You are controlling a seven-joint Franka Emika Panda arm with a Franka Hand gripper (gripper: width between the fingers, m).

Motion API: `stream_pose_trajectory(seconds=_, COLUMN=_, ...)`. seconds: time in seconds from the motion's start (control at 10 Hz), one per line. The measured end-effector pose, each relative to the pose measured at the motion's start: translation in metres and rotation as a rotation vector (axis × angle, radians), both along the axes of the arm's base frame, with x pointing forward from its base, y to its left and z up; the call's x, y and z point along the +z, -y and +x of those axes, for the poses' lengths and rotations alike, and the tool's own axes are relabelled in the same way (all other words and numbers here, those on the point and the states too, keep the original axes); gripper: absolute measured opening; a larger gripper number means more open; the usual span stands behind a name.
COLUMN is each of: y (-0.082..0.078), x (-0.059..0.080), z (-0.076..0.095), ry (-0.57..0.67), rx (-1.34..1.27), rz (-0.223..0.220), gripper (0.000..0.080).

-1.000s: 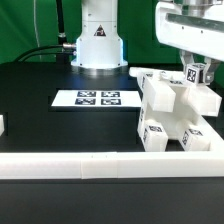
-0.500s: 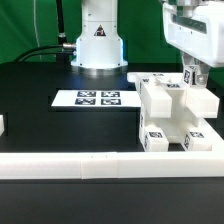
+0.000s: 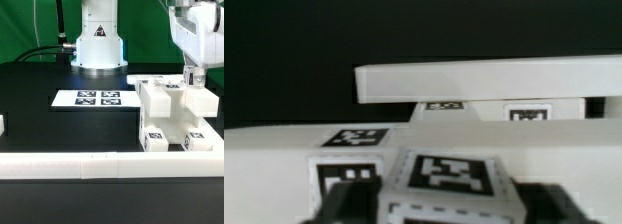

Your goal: Assemble chair

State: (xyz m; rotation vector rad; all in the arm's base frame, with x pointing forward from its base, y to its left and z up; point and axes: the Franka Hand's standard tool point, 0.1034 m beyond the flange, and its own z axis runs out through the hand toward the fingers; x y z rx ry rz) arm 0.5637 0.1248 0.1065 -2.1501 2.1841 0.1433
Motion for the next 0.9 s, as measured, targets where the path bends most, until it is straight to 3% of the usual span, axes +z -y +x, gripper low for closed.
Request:
stream_pose_trajectory(seconds=0.1, y=-0.0004, x=0.0002, z=0.0005, ry=0.003, rx=0.007, rz=0.0, gripper=0.0514)
stream_pose_trajectory(seconds=0.2, y=-0.0008, x=0.0003, z=0.0021, ry=0.018, rx=0.023, rz=0.0, gripper=0.0606)
stream_pose_trajectory(seconds=0.9, y=0.0042, x=0.0013, z=0.0056, ry=0.066, rx=0.675, rz=-0.017, gripper=0.0649)
